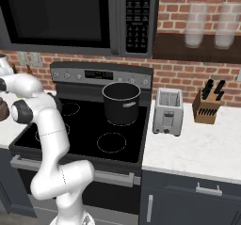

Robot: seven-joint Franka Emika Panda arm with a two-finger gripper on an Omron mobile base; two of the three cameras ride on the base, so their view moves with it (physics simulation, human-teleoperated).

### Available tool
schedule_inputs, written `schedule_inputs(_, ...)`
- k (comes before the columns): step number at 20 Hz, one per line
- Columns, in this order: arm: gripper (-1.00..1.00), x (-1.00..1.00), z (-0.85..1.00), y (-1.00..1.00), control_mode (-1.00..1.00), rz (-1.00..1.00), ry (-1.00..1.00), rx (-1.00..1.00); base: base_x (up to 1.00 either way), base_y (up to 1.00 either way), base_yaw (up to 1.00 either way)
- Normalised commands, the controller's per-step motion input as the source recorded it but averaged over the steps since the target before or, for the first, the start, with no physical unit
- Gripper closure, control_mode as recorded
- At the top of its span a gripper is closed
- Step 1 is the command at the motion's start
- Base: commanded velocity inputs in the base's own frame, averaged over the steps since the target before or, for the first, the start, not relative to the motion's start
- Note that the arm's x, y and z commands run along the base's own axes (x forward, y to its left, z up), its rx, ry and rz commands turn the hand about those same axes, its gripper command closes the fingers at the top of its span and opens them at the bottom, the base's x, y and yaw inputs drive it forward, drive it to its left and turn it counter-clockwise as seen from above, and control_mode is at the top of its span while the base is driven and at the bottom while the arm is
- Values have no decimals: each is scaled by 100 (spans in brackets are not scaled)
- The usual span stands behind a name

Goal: Pick the kettle from the counter and place it on a stove burner. Then turn the burner on.

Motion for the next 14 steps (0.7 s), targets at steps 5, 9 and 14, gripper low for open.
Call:
schedule_inputs(5,-100,0,-1,8,-100,1,0,0,0,0,0)
schedule_inputs(9,-100,0,0,18,-100,3,0,0,0,0,0)
schedule_inputs(14,-100,0,-1,17,-100,5,0,0,0,0,0)
